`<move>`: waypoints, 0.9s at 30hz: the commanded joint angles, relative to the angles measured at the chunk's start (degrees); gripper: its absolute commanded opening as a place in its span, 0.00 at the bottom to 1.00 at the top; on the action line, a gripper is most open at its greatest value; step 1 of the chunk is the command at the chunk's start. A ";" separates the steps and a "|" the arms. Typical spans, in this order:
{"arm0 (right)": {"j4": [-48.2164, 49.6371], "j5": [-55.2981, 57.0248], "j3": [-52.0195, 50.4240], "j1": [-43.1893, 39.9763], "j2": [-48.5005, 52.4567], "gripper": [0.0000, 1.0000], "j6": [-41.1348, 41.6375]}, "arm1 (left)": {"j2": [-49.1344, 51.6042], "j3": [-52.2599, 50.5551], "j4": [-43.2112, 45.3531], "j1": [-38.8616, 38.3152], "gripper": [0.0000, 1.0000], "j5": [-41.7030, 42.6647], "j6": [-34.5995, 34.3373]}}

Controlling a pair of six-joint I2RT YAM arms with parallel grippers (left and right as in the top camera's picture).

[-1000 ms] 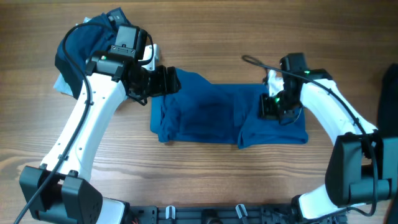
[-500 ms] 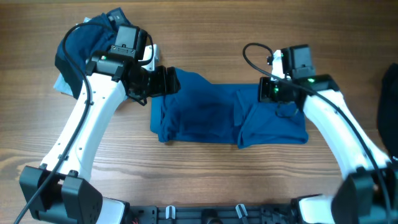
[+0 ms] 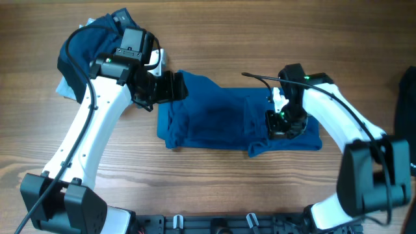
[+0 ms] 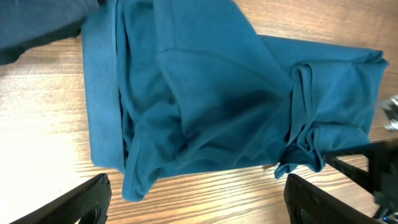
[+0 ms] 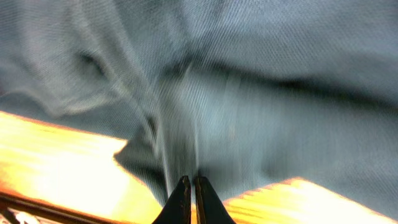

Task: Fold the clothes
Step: 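Press the folded right half down with the right gripper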

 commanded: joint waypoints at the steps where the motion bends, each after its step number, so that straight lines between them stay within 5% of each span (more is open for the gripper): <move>1: -0.68 0.11 0.11 0.15 -4.94 0.04 -1.27 | -0.83 0.63 0.85 0.31 0.89 -0.37 1.38; 5: 5.49 11.52 0.11 -1.14 -5.29 0.05 8.57 | -0.83 0.63 0.83 0.31 0.89 -0.35 1.38; 14: 13.29 8.87 0.11 -4.83 0.87 0.13 1.09 | -0.83 0.63 0.81 0.31 0.89 -0.33 1.38; 19: 16.98 11.45 0.09 -5.27 5.64 0.09 1.05 | -0.83 0.63 0.81 0.31 0.89 -0.33 1.38; 27: -7.08 -2.67 0.09 -2.38 4.35 0.04 -2.82 | -0.83 0.63 0.17 0.31 0.89 -0.33 1.38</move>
